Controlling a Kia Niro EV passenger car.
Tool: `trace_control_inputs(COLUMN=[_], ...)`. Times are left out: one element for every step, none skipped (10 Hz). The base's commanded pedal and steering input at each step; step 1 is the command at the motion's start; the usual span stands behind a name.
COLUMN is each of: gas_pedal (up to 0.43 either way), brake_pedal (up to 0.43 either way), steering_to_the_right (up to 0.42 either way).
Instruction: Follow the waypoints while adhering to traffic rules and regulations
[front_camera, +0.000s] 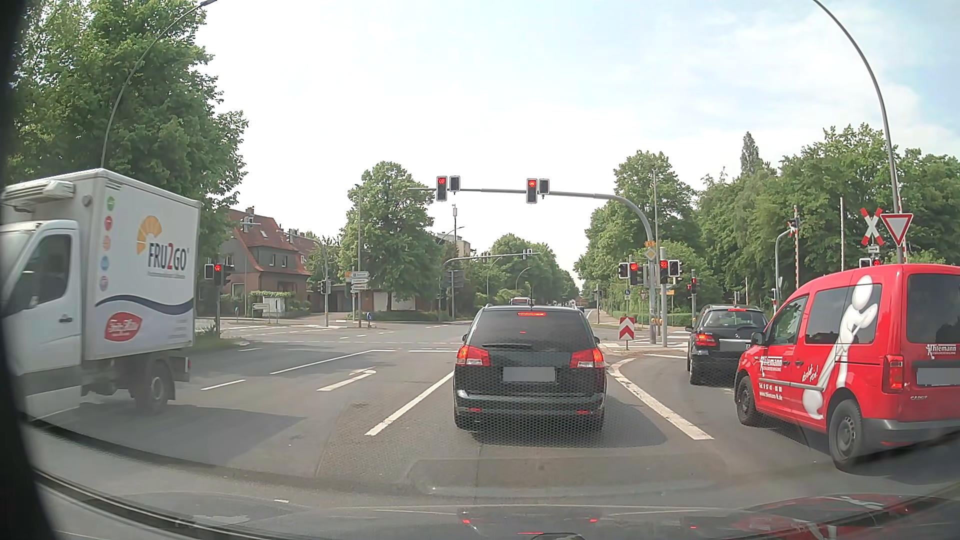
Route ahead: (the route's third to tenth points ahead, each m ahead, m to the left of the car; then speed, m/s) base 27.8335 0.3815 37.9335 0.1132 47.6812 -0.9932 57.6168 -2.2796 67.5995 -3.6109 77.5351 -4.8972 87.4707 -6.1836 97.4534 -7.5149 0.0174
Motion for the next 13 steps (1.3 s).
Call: trace_control_inputs(gas_pedal=[0.0,0.0,0.0,0.0,0.0,0.0,0.0,0.0,0.0,0.0,0.0,0.0,0.0], brake_pedal=[0.0,0.0,0.0,0.0,0.0,0.0,0.0,0.0,0.0,0.0,0.0,0.0,0.0], steering_to_the_right=[0.0,0.0,0.0,0.0,0.0,0.0,0.0,0.0,0.0,0.0,0.0,0.0,0.0])
